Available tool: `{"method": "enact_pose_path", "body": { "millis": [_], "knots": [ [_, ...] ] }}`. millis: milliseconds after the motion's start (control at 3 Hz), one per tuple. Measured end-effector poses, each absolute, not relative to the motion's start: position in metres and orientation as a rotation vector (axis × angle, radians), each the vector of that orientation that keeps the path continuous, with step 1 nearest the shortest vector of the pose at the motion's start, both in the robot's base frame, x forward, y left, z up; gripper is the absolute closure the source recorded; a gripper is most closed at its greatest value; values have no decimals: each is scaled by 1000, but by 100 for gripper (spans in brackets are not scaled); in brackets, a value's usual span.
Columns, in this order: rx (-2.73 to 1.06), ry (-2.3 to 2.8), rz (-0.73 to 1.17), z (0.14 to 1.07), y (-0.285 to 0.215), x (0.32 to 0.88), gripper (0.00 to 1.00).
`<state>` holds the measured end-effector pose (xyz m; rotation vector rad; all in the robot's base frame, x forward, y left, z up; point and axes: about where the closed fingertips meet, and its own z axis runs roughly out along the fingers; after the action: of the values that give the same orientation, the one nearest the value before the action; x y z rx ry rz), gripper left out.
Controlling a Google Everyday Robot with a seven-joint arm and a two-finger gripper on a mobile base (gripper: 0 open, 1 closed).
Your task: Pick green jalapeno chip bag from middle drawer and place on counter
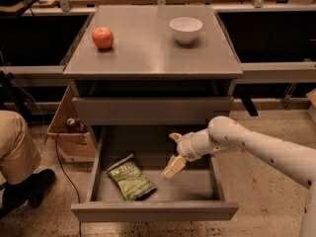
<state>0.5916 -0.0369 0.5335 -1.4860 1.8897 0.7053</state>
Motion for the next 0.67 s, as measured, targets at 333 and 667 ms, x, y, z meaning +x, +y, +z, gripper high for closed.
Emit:
{"method": "enact_pose_path", "body": {
  "millis": [333, 667],
  "knots": [
    [-1463, 1850, 751, 501, -12, 603, 0],
    [-1463, 1850, 751, 501, -12, 603, 0]
  ]
}}
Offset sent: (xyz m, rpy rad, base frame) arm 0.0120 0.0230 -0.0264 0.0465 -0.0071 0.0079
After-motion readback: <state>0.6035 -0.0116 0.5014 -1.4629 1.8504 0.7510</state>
